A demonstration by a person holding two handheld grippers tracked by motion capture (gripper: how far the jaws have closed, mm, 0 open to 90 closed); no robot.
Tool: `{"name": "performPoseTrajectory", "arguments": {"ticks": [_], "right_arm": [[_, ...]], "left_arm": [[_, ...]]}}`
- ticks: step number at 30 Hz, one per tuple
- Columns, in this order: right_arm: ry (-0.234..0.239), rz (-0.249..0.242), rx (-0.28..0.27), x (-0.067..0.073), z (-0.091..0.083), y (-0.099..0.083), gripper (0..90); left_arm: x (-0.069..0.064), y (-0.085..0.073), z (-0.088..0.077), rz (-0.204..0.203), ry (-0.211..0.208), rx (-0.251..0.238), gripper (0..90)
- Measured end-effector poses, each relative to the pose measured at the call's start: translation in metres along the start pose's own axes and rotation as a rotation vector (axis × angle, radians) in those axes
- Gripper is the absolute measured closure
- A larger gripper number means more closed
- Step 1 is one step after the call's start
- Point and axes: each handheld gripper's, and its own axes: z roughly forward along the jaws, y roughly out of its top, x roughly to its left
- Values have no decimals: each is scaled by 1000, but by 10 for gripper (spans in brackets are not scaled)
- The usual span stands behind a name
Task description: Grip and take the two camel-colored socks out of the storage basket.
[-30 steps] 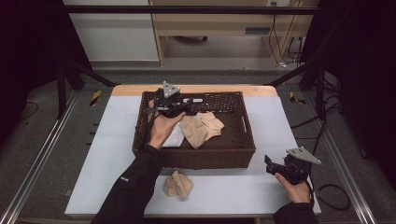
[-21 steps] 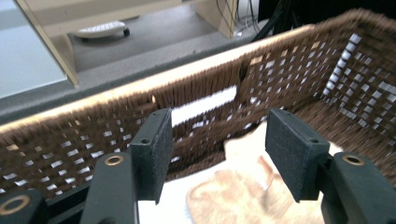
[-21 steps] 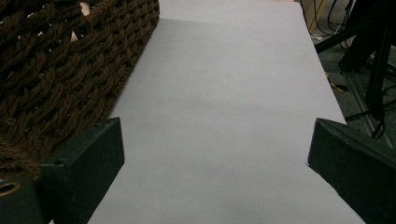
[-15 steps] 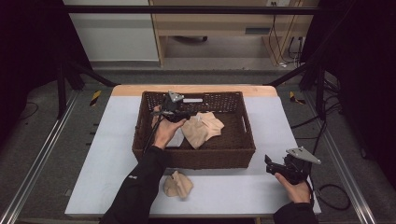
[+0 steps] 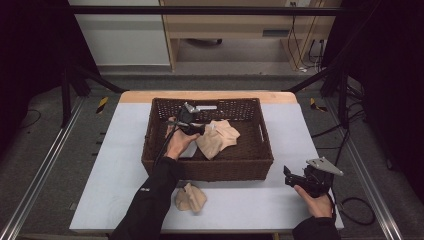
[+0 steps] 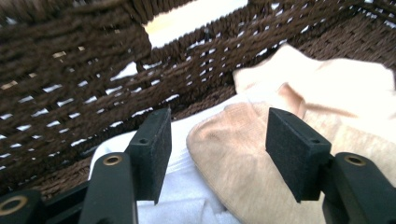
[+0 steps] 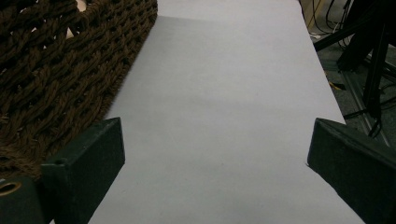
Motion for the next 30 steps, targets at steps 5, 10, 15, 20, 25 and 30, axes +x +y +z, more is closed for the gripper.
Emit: {"name": "performPoseTrajectory", "arguments": {"ticks": [5, 10, 15, 20, 25, 30], "right_arm": [[0, 1, 1, 0, 0, 0, 44], [2, -1, 2, 1, 0, 0, 44], [3, 1, 2, 0, 0, 0, 44], [4, 1, 3, 1, 0, 0, 44], [5, 3, 4, 1, 0, 0, 44], [6, 3, 4, 0, 0, 0, 44]], "left_arm": [[1, -2, 4, -2, -13, 21, 400], [0, -4, 6, -9, -40, 37, 404], [-2, -3, 5, 5, -82, 25, 433], [-4, -4, 5, 23, -94, 38, 490], [-2, -5, 7, 20, -72, 55, 511], [-3, -5, 8, 25, -74, 81, 599]]}}
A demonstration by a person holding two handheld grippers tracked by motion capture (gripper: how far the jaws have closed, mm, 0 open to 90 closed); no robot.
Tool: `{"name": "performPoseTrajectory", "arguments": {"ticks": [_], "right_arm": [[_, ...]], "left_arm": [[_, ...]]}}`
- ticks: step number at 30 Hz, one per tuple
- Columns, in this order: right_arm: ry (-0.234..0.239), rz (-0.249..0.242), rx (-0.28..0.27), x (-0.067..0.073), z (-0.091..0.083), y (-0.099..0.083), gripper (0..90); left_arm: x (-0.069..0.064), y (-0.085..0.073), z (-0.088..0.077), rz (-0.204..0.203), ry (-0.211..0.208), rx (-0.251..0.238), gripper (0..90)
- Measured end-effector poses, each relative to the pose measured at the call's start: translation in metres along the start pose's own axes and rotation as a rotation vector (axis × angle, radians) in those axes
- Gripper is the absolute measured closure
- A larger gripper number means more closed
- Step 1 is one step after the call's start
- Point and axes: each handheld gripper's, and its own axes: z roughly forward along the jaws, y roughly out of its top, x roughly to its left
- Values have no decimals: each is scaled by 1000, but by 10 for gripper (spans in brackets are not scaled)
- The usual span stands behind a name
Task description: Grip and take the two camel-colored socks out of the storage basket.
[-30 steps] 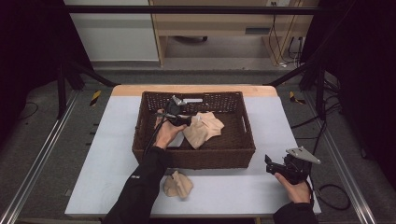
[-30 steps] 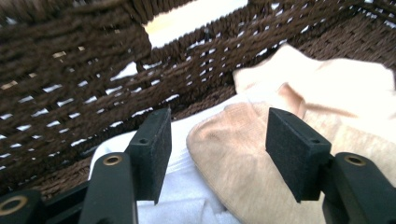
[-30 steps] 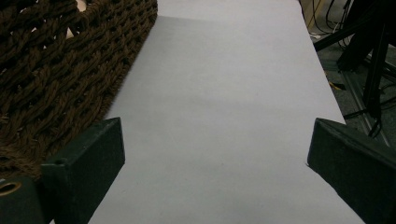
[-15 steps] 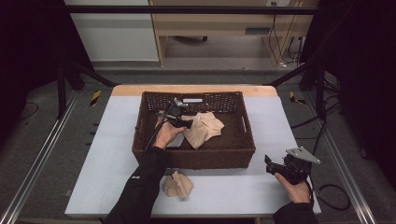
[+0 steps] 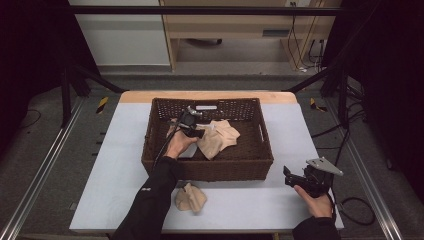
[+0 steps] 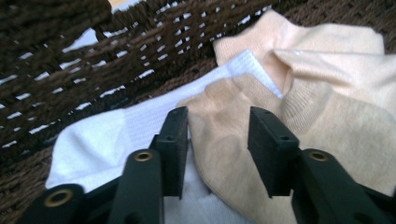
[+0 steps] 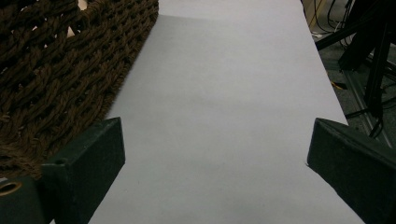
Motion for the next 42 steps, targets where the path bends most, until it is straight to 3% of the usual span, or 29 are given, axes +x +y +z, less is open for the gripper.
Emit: {"name": "performPoseTrajectory", "arguments": {"ticks": [10, 18, 22, 27, 32, 35, 42], "right_arm": [[0, 0, 2, 0, 0, 0, 45], [0, 0, 3, 0, 0, 0, 45], [-1, -3, 4, 0, 0, 0, 45], [-2, -1, 6, 0, 0, 0, 45], [-1, -2, 7, 0, 0, 0, 45], [0, 0, 7, 0, 0, 0, 45], [1, 0, 9, 0, 0, 0, 45]], "left_arm": [[-1, 3, -5, 2, 37, 33, 832], [-4, 6, -16, -6, 22, 7, 868], [-2, 6, -25, -36, 4, -53, 869], [-2, 6, -29, -45, 8, -79, 868], [-3, 4, -22, -28, 29, -3, 861], [-3, 4, -21, -20, 23, -9, 849], [-1, 6, -17, 34, 11, -117, 640]]}}
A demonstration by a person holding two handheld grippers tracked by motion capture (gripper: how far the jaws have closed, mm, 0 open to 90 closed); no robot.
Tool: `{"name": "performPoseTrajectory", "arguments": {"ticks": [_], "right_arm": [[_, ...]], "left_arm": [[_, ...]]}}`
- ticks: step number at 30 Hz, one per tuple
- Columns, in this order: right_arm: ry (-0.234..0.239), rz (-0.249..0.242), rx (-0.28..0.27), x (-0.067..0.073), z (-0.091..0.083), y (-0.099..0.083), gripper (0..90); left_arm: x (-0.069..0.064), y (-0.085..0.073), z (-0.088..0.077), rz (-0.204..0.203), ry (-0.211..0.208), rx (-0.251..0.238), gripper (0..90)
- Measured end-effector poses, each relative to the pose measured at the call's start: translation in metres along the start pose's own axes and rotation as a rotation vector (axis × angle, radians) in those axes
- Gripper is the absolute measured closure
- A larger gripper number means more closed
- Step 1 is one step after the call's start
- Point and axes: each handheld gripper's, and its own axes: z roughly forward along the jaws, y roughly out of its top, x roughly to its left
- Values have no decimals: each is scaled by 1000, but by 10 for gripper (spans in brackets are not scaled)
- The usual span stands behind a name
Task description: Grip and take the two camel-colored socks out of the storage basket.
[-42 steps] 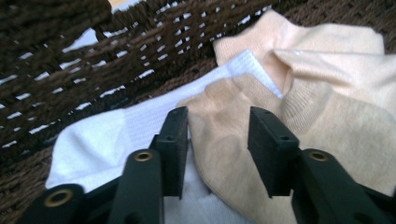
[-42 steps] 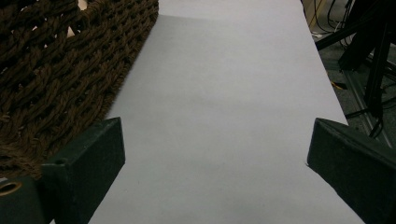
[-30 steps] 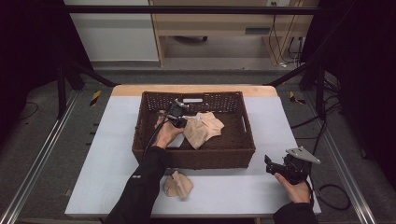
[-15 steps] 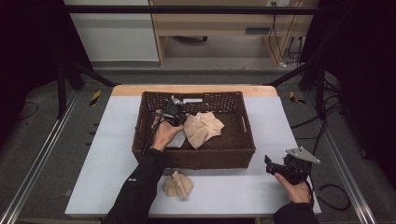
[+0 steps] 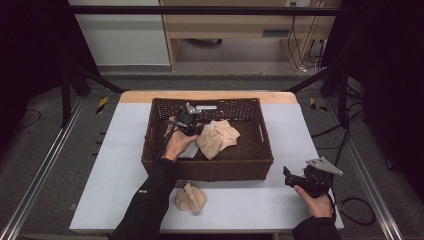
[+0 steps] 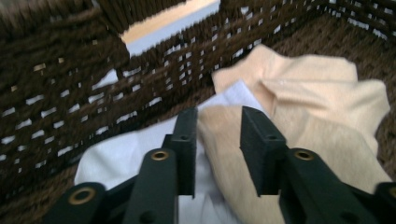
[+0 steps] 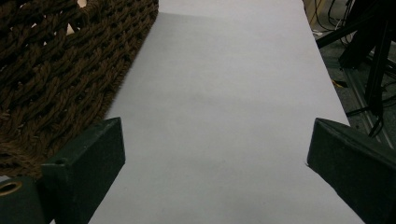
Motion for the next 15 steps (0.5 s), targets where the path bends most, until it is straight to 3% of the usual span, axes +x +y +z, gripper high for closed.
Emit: {"name": "performPoseTrajectory", "arguments": {"ticks": [5, 11, 15], "right_arm": [[1, 0, 0, 0, 0, 0, 45], [2, 3, -2, 0, 0, 0, 45], [1, 5, -2, 0, 0, 0, 46]], "left_arm": [[1, 0, 4, 6, -7, -16, 642], [-2, 1, 4, 38, -32, 33, 808], [-3, 2, 1, 22, -25, 41, 877]]}}
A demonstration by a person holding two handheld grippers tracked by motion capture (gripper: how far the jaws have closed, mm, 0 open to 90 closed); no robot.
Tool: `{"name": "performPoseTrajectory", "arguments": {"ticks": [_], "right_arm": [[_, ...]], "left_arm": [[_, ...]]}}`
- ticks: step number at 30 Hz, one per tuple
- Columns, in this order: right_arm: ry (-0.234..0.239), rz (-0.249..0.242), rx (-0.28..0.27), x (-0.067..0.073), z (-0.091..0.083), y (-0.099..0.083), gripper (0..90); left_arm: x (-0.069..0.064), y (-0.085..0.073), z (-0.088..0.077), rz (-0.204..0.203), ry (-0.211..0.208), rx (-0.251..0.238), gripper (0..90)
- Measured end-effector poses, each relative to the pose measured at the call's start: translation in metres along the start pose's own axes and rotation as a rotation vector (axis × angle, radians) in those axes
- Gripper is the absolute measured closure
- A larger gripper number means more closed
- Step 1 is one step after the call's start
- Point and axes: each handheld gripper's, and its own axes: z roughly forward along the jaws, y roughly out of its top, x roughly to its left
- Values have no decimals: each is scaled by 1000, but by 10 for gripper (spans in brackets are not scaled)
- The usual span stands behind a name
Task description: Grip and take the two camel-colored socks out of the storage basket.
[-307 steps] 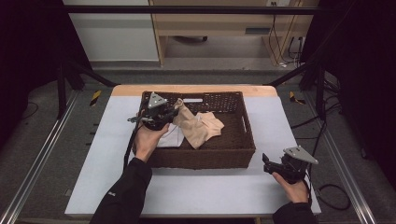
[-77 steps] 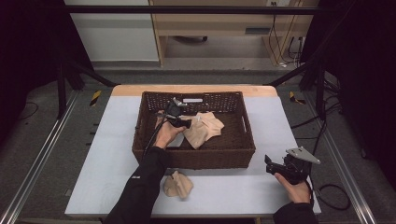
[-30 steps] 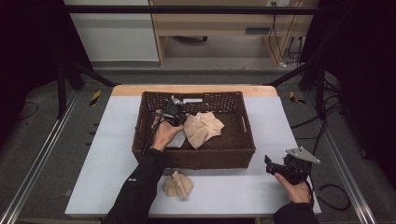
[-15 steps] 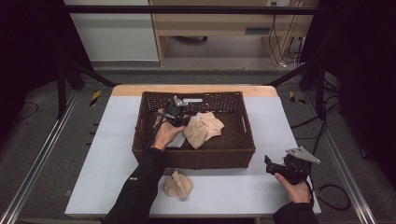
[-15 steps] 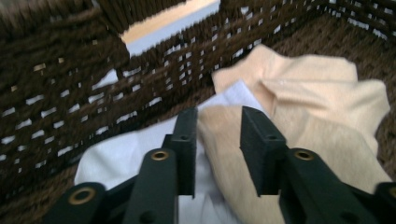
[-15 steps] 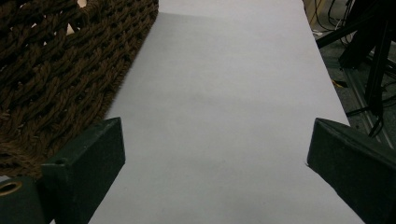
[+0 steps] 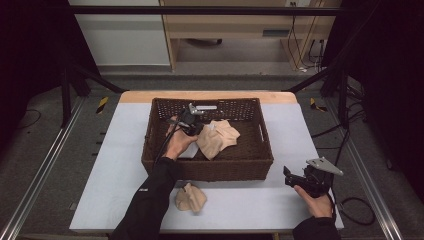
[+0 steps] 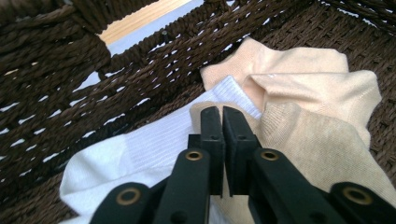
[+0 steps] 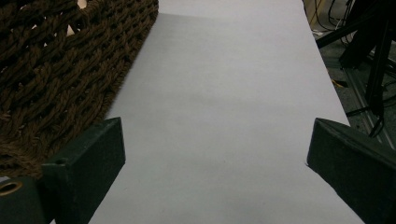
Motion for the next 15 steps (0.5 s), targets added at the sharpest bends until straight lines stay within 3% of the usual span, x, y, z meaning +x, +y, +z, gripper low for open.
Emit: {"name": "performPoseTrajectory", "arguments": {"ticks": [6, 7, 15], "right_arm": [[0, 0, -3, -1, -1, 0, 46], [-1, -1, -2, -1, -1, 0, 46], [-4, -1, -3, -1, -1, 0, 46]], "left_arm": [[-1, 3, -10, -3, 11, -41, 885], [-4, 5, -17, -8, 3, -81, 885], [-8, 13, -53, -32, -40, -229, 886]]}}
